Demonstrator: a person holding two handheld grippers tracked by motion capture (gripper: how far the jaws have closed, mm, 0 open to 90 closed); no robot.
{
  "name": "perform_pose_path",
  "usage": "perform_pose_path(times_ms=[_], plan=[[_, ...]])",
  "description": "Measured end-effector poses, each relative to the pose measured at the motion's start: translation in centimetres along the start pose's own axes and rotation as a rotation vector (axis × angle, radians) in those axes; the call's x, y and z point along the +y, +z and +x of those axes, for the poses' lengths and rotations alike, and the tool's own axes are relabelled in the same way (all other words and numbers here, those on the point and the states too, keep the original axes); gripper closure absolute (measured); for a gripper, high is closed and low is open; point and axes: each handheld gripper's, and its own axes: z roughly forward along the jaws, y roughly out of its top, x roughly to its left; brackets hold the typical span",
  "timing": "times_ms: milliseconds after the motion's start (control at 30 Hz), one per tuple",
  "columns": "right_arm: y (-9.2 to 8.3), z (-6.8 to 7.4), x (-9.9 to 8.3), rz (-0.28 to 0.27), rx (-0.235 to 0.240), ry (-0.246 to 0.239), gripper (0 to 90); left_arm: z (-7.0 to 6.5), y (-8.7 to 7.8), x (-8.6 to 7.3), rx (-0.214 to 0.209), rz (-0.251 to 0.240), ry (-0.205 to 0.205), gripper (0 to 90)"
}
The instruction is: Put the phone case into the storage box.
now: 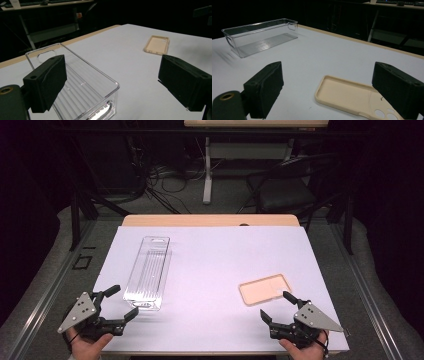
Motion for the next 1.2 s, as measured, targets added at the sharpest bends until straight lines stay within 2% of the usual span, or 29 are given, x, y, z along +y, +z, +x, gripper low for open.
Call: perform_pose_path(times_ms=[167,233,467,600,667,767,800,1000,1067,1200], plan=[[0.0,-0.1,0.0,0.008,-0.003,0.004,12.2,0.0,0.1,0.0,-0.005,0.010,0.002,8.7],[0.1,-0.1,-0.1,0.014,-0.006,0.007,12.6,0.0,0.2,0.0,-0.010,0.012,-0.010,9.2],[0.6,-0.2,-0.3,0.066,-0.008,0.029,13.8,0.1,0.5,0.0,-0.023,0.039,-0.025,9.4],[0.9,-0.4,-0.6,0.106,-0.009,0.047,14.0,0.0,0.9,-0.1,-0.031,0.067,-0.034,9.4],[1.3,-0.6,-0.8,0.151,-0.001,0.072,13.9,0.0,1.1,-0.1,-0.030,0.079,-0.042,9.4],[1.6,-0.6,-1.0,0.173,0.006,0.077,13.8,0.1,1.4,-0.2,-0.031,0.107,-0.053,9.5],[1.8,-0.6,-1.0,0.196,0.011,0.077,13.6,0.1,1.5,-0.2,-0.041,0.116,-0.059,9.2],[2.1,-0.4,-1.2,0.238,0.017,0.083,13.3,0.2,2.1,-0.2,-0.061,0.161,-0.089,8.8],[2.3,-0.4,-1.1,0.246,0.010,0.089,12.4,0.3,2.3,0.0,-0.072,0.172,-0.109,6.1],[2.5,-0.4,-0.8,0.267,0.009,0.101,9.7,0.3,3.0,0.4,-0.051,0.205,-0.121,5.9]])
